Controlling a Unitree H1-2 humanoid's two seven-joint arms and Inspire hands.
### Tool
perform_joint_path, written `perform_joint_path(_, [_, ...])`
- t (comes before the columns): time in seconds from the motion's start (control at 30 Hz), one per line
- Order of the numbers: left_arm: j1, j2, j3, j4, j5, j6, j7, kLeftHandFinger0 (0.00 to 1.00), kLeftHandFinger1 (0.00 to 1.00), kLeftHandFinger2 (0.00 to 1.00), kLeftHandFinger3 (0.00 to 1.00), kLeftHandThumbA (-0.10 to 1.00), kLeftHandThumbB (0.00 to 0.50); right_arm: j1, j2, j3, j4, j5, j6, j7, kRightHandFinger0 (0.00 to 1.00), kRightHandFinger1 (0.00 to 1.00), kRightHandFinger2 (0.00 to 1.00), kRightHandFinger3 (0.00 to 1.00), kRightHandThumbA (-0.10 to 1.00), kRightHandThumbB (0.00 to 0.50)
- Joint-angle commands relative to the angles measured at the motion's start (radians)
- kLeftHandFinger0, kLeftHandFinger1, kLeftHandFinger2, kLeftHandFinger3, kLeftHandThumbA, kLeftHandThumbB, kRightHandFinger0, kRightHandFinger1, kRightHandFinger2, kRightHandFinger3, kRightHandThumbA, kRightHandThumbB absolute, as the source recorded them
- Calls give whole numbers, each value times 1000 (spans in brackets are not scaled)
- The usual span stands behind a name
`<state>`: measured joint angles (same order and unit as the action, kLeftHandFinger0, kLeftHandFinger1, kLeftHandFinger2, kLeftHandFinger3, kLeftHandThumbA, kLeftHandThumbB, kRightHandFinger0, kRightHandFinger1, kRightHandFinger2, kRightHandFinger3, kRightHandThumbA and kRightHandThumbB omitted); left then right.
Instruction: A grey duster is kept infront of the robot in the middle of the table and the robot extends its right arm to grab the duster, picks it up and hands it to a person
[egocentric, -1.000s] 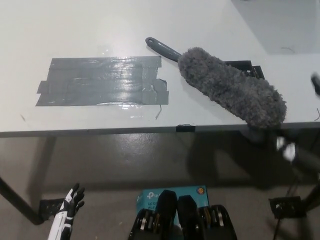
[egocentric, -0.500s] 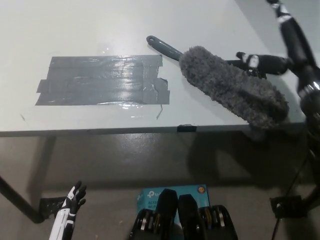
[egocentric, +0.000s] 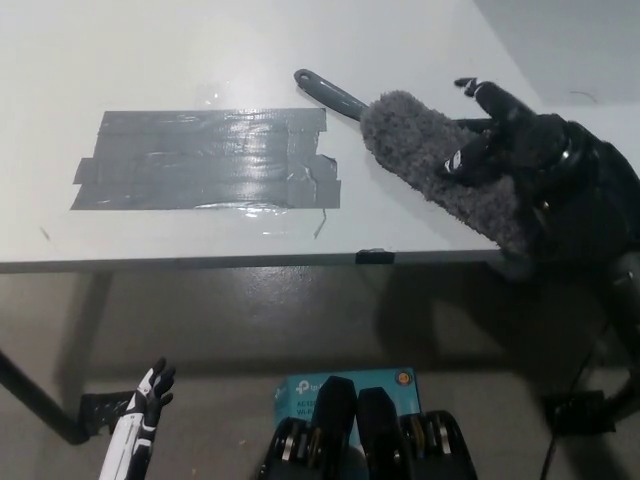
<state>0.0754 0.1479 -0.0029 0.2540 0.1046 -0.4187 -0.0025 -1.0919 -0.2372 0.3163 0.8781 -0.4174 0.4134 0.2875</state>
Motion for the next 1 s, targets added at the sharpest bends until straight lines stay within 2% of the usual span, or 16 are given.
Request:
perform_joint_path(0.0, [-11,13,4,-21,16,-51,18,1000,1000,1000,1000,1000,415,-74,5,14,76,23,0,84,1000,1000,1000,1000,1000,500])
perform_joint_path(0.13, [-12,13,6,-23,17,-51,17,1000,1000,1000,1000,1000,423,-63,9,33,112,5,1,91,1000,1000,1000,1000,1000,486])
perform_joint_path(0.37, [-16,12,10,-23,14,-51,15,1000,1000,1000,1000,1000,422,-73,0,120,223,-32,-17,159,1000,1000,1000,1000,1000,500])
perform_joint_path(0.53, [-21,10,11,-17,17,-51,15,1000,1000,1000,1000,1000,433,-92,-12,215,295,-65,-107,265,1000,1000,1000,1000,1000,447])
perform_joint_path(0.57, [-22,11,10,-16,12,-51,13,1000,1000,1000,1000,1000,429,-91,-9,229,305,-73,-100,258,1000,1000,1000,1000,971,457])
perform_joint_path(0.63, [-22,12,8,-17,12,-51,15,1000,1000,1000,1000,1000,427,-73,-7,216,290,-56,-56,210,1000,1000,1000,1000,681,398])
perform_joint_path(0.67, [-22,11,8,-18,13,-51,15,1000,1000,1000,1000,1000,427,-64,-5,196,283,-42,-35,177,674,777,883,1000,464,365])
perform_joint_path(0.7, [-20,11,8,-19,14,-51,16,1000,1000,1000,1000,1000,427,-56,-4,178,277,-30,-18,158,441,565,883,1000,443,390])
perform_joint_path(0.73, [-20,12,7,-21,21,-51,19,1000,1000,1000,1000,1000,426,-42,-8,180,261,-38,-24,140,91,220,460,1000,280,310])
perform_joint_path(0.77, [-20,13,6,-21,23,-51,20,1000,1000,1000,1000,1000,426,-36,-10,183,255,-44,-28,130,18,211,466,1000,217,307])
perform_joint_path(0.8, [-19,13,6,-22,27,-51,22,1000,1000,1000,1000,1000,424,-19,-11,172,231,-49,-20,85,4,153,440,1000,33,314])
perform_joint_path(0.83, [-19,13,5,-23,27,-51,23,1000,1000,1000,1000,1000,422,-11,-11,164,221,-50,-19,59,0,188,499,1000,-87,300])
perform_joint_path(0.87, [-19,12,5,-23,28,-51,23,1000,1000,1000,1000,1000,423,-4,-11,153,213,-48,-22,33,60,333,669,1000,-99,256])
perform_joint_path(0.9, [-19,12,5,-23,29,-51,23,1000,1000,1000,1000,1000,424,-1,-10,147,209,-46,-22,22,108,401,702,1000,-100,245])
perform_joint_path(0.93, [-17,10,8,-25,29,-51,22,1000,1000,1000,1000,1000,429,18,-15,119,170,-30,-32,3,90,395,658,1000,-100,229])
perform_joint_path(0.97, [-17,9,10,-26,27,-51,19,1000,1000,1000,1000,1000,430,29,-19,103,144,-21,-37,-2,98,437,676,1000,-100,232])
